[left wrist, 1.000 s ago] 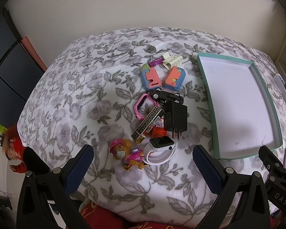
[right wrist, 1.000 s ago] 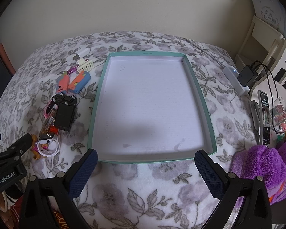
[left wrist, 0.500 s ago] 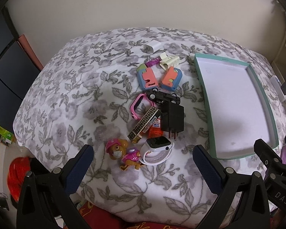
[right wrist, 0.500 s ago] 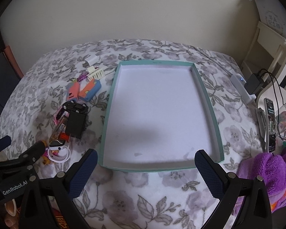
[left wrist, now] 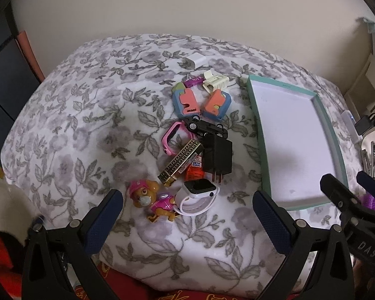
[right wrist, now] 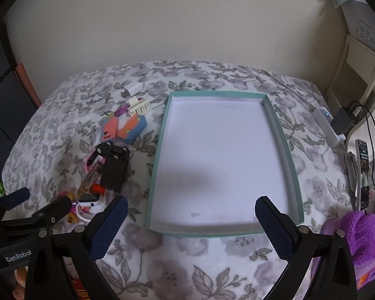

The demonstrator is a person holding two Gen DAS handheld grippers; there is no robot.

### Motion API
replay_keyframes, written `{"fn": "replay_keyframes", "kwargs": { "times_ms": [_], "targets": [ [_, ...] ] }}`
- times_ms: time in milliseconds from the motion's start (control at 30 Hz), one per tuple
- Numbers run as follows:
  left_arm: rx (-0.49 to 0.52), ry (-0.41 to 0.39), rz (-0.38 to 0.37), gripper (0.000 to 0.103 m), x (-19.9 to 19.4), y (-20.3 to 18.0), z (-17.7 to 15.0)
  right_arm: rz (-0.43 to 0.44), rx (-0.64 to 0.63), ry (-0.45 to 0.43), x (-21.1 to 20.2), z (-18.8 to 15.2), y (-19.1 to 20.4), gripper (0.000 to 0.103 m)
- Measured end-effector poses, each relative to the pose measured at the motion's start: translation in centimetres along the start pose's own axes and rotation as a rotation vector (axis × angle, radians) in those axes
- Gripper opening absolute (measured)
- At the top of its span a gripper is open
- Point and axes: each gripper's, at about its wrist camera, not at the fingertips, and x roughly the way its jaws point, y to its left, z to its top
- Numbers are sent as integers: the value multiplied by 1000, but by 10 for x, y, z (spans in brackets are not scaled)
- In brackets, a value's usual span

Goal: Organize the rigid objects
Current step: 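Grasp the pink-helmeted puppy figure with left tool while right tool grasps black charger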

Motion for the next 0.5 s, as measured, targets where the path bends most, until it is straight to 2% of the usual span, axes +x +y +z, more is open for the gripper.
{"fn": "replay_keyframes", "kwargs": {
  "times_ms": [267, 500],
  "targets": [
    [-1, -31, 58, 103, 8, 27, 12, 56, -25, -4, 4, 16, 17, 102],
    [-37, 1, 51, 102, 28, 53, 20, 112, -64, 38, 25, 30, 43, 94]
  ]
}}
